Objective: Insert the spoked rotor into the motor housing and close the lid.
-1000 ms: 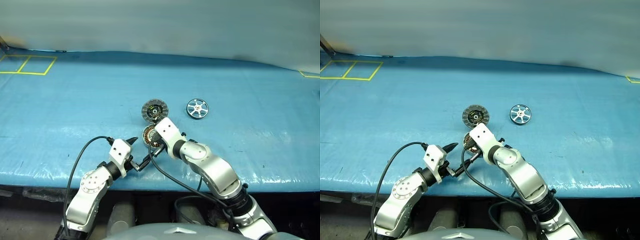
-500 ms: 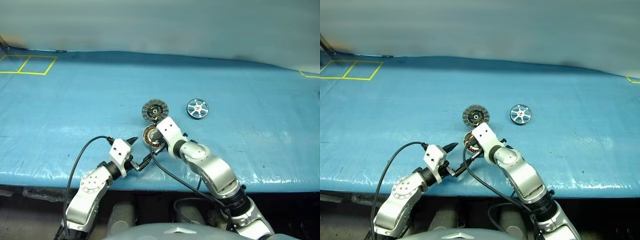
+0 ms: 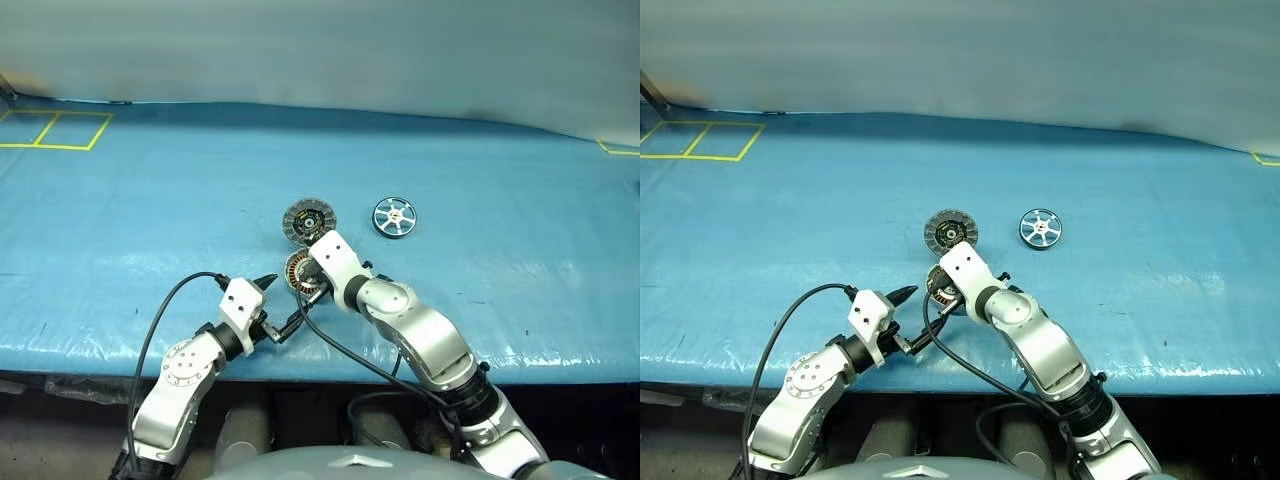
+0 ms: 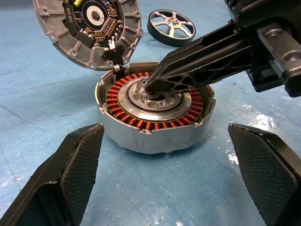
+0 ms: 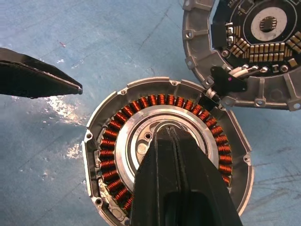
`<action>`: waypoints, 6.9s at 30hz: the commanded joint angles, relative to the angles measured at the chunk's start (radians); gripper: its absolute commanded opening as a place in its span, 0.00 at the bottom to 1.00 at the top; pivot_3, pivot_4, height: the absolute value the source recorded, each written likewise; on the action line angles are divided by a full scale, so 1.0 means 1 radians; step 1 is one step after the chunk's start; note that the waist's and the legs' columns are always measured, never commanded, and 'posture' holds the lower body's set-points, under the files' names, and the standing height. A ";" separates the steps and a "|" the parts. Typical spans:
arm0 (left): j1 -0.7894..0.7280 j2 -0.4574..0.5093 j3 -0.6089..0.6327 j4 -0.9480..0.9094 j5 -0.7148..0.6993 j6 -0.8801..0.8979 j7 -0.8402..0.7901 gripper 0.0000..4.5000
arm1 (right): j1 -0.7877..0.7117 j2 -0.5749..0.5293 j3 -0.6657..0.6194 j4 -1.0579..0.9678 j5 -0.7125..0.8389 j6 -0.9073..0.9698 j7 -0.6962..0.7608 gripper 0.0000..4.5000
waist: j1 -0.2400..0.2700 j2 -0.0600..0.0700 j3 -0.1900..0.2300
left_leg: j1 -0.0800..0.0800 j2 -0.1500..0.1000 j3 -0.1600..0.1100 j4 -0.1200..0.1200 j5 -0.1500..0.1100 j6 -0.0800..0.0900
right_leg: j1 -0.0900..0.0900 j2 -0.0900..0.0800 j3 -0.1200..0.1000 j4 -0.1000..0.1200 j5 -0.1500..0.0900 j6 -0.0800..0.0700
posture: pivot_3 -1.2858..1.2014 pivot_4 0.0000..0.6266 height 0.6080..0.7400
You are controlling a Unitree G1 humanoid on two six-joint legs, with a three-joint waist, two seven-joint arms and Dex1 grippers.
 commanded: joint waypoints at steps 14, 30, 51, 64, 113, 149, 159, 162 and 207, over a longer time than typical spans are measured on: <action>-0.001 -0.012 -0.014 -0.012 0.006 -0.025 0.013 1.00 | -0.079 -0.065 0.038 -0.036 -0.016 0.053 0.063 0.00 | 0.000 0.000 0.000 | 0.000 0.000 0.000 0.000 0.000 0.000 | 0.000 0.000 0.000 0.000 0.000 0.000 | 0.52 0.24 1.00; -0.003 -0.019 -0.015 -0.003 0.007 -0.031 0.014 1.00 | -0.112 -0.076 0.027 -0.052 -0.010 0.080 0.089 0.00 | 0.000 0.000 0.000 | 0.000 0.000 0.000 0.000 0.000 0.000 | 0.000 0.000 0.000 0.000 0.000 0.000 | 0.52 0.24 1.00; -0.013 -0.012 -0.011 -0.002 0.008 -0.030 0.010 1.00 | -0.026 0.010 -0.012 0.112 -0.019 -0.041 0.034 0.00 | 0.000 0.000 0.000 | 0.001 0.000 0.000 0.000 0.000 0.000 | 0.001 0.000 0.000 0.000 0.000 0.000 | 0.52 0.24 1.00; -0.019 -0.001 -0.010 -0.004 0.005 -0.028 0.004 1.00 | -0.026 0.031 -0.111 0.018 -0.007 -0.056 0.025 0.00 | 0.000 0.000 0.000 | 0.000 0.000 0.000 0.000 0.000 0.000 | 0.001 0.000 0.000 0.000 0.000 0.000 | 0.52 0.24 1.00; -0.023 -0.007 -0.013 0.008 0.013 -0.036 0.014 1.00 | 0.029 0.035 -0.083 -0.029 0.023 -0.045 0.057 0.00 | 0.000 0.000 0.000 | 0.001 0.000 0.000 0.000 0.000 0.000 | 0.001 0.000 0.000 0.000 0.000 0.000 | 0.52 0.24 1.00; 0.009 -0.016 -0.022 -0.020 0.008 -0.055 0.016 1.00 | -0.269 0.055 -0.503 0.596 -0.084 -0.321 -0.292 0.70 | -0.009 0.001 0.000 | -0.003 0.000 0.004 -0.001 0.000 0.000 | 0.000 0.001 0.003 0.001 0.004 0.007 | 0.52 0.24 1.00; -0.002 -0.015 -0.026 -0.005 0.011 -0.059 0.011 1.00 | -0.262 0.067 -0.510 0.632 -0.078 -0.319 -0.294 0.70 | -0.010 0.001 0.001 | -0.003 0.000 0.004 -0.001 0.000 0.000 | 0.000 0.001 0.004 0.002 0.004 0.007 | 0.52 0.24 1.00; -0.004 -0.015 -0.028 -0.004 0.012 -0.059 0.009 1.00 | -0.266 0.074 -0.515 0.658 -0.076 -0.323 -0.299 0.70 | -0.010 0.001 0.001 | -0.003 0.000 0.004 -0.001 0.000 0.000 | 0.000 0.001 0.004 0.002 0.004 0.007 | 0.52 0.24 1.00; 0.023 -0.012 -0.011 -0.013 0.019 -0.098 0.020 1.00 | -0.062 -0.279 -0.229 -0.304 0.222 0.142 0.239 0.30 | -0.006 0.002 0.002 | -0.005 0.000 0.003 -0.001 0.000 0.002 | -0.002 0.000 0.003 0.000 0.003 0.005 | 0.52 0.24 1.00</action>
